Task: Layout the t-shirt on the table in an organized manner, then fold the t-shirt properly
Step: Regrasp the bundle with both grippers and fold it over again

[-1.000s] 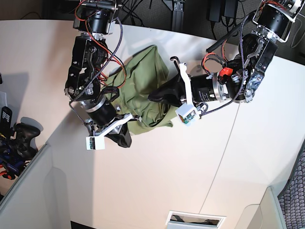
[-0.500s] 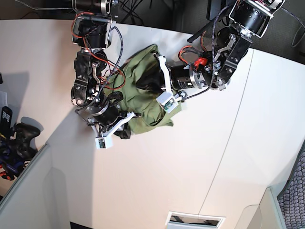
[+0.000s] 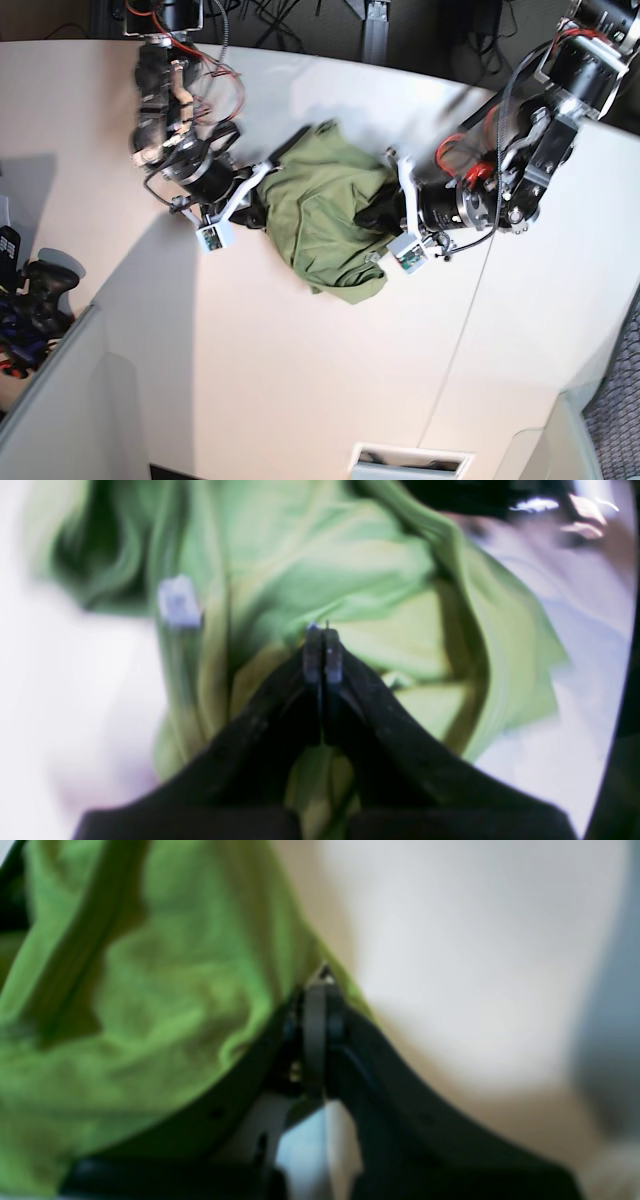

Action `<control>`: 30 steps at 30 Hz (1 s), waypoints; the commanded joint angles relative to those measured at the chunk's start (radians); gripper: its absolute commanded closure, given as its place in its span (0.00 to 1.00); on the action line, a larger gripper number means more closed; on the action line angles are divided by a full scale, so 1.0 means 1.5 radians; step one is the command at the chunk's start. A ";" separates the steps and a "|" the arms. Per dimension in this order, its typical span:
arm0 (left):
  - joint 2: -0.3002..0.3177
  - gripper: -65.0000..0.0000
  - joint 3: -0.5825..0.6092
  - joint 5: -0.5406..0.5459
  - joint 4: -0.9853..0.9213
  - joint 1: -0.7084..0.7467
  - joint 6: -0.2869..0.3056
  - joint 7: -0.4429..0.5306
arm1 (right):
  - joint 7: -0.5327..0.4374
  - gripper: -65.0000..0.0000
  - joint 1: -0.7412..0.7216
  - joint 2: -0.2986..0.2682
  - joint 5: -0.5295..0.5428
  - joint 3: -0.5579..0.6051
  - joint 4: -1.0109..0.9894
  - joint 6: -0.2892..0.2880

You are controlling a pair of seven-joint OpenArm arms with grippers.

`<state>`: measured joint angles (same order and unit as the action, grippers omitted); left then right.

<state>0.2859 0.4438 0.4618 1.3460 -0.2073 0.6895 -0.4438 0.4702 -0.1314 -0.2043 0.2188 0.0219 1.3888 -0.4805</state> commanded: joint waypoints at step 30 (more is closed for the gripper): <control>0.042 1.00 -0.004 0.075 0.086 -0.077 0.006 -0.051 | -0.004 1.00 -0.019 0.139 0.028 -0.089 0.189 -0.004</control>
<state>0.3439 0.4442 0.5583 1.4631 -0.3035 0.6907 -0.5400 0.4801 -0.1482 0.0055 0.2508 -0.1127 1.6562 -0.4858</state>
